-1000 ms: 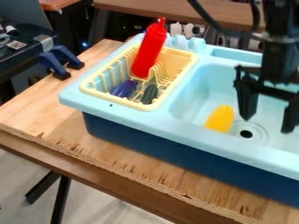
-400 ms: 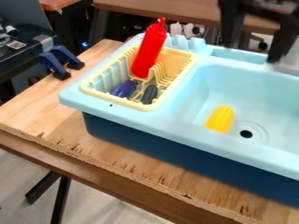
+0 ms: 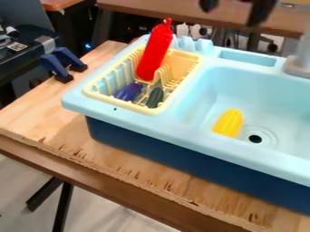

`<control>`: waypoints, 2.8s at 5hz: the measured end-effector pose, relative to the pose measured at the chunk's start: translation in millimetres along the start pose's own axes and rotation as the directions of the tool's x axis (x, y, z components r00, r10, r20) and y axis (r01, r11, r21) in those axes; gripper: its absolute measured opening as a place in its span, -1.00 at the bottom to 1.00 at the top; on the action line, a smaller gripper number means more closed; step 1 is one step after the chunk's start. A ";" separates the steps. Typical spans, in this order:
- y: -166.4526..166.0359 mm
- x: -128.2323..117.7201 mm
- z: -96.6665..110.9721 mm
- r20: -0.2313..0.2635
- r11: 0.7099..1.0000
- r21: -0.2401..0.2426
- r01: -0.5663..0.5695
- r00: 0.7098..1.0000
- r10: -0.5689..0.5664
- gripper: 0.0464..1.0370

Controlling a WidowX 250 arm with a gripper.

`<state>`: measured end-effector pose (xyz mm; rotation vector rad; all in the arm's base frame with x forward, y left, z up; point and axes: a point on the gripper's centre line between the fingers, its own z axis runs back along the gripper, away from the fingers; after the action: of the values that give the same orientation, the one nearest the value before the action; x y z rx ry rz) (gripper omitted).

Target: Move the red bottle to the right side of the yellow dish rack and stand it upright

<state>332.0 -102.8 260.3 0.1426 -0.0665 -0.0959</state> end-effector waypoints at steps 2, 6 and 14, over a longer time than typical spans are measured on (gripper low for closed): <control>41.2 -2.6 -15.5 -0.097 0.989 0.091 -0.117 0.987 0.126 0.93; 105.7 8.5 -75.0 0.059 0.997 -0.025 0.067 0.996 -0.066 0.93; 122.3 48.1 -62.7 0.037 0.999 0.007 0.045 0.998 -0.046 0.93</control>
<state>395.5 21.6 218.9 0.1486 -0.1004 -0.1437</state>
